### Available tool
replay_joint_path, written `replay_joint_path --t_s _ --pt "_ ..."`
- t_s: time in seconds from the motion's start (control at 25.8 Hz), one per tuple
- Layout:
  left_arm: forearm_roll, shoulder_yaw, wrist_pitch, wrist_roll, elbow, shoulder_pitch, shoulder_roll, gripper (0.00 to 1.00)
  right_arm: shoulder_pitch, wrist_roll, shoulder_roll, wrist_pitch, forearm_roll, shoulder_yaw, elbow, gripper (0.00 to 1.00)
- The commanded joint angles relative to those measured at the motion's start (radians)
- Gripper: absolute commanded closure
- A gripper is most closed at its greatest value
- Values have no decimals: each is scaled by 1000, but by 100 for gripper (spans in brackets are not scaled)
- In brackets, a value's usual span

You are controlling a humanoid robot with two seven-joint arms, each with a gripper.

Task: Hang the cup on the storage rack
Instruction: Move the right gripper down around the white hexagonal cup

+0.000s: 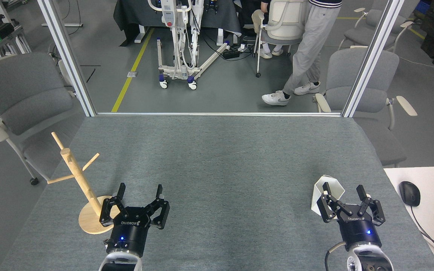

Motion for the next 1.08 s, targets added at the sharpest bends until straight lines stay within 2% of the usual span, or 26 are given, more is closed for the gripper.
replay_joint_path --t_s 0.0,0.19,0.46,0.66,0.81,1.05 --pt "0 0 0 0 -3 1 -2 1 -2 10 6 -2 -1 -20 -26 0" --pt "-2 -3 -5 11 -7 2 -1 1 1 12 10 -2 -1 -26 -60 0" --pt "-2 -3 0 12 -23 7 1 1 0 12 9 3 0 -28 -58 0" --pt "-2 -3 -3 15 -30 14 4 1 -3 15 -8 95 3 -28 21 0" --pt "-2 -3 -6 15 -30 16 4 1 -5 23 -6 109 0 -28 92 0" --pt "-2 -3 -8 18 -30 42 1 1 -11 127 3 123 5 -13 115 0"
